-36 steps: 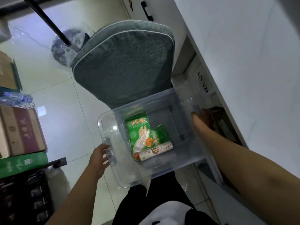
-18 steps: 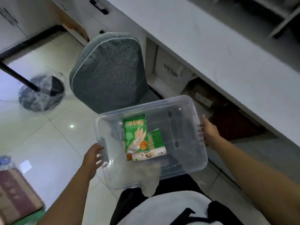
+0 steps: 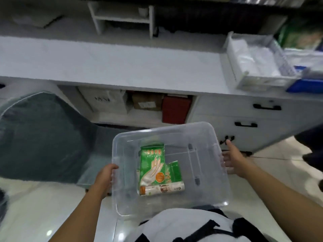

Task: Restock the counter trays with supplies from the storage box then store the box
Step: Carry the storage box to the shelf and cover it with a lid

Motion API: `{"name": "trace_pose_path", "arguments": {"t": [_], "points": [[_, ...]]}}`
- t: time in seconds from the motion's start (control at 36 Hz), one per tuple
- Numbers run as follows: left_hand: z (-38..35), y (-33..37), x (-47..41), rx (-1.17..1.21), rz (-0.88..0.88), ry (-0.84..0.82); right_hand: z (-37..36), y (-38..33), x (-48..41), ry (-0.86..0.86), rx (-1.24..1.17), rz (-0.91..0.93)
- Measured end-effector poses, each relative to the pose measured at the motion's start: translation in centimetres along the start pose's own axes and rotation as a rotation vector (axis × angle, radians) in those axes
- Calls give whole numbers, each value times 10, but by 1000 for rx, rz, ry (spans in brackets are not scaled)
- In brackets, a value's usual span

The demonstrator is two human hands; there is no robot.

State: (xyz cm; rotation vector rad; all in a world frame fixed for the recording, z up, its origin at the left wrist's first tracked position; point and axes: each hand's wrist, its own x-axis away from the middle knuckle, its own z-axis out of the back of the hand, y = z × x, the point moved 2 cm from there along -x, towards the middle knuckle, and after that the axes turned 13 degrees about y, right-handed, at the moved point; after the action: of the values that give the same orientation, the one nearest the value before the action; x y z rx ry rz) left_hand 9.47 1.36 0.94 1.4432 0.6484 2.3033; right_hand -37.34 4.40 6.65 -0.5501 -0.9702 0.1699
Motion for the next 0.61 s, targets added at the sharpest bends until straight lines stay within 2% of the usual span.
{"name": "trace_pose_path", "arguments": {"t": [0.11,0.22,0.42,0.56,0.61], "points": [[-74,35,27,-129,-134,-98,82,43,-11,80,-138,-64],[-159,60,60,-281,-193,-186,165,89,-21,138,-289,-137],[-324,90,151,-454,-348,-290,295,152,-42,288,-527,-193],[-440,94,212,-608,-370,-440,365,203,-43,358,-648,-262],[-479,93,232,-685,-408,-448,384,221,-40,385,-709,-302]]}}
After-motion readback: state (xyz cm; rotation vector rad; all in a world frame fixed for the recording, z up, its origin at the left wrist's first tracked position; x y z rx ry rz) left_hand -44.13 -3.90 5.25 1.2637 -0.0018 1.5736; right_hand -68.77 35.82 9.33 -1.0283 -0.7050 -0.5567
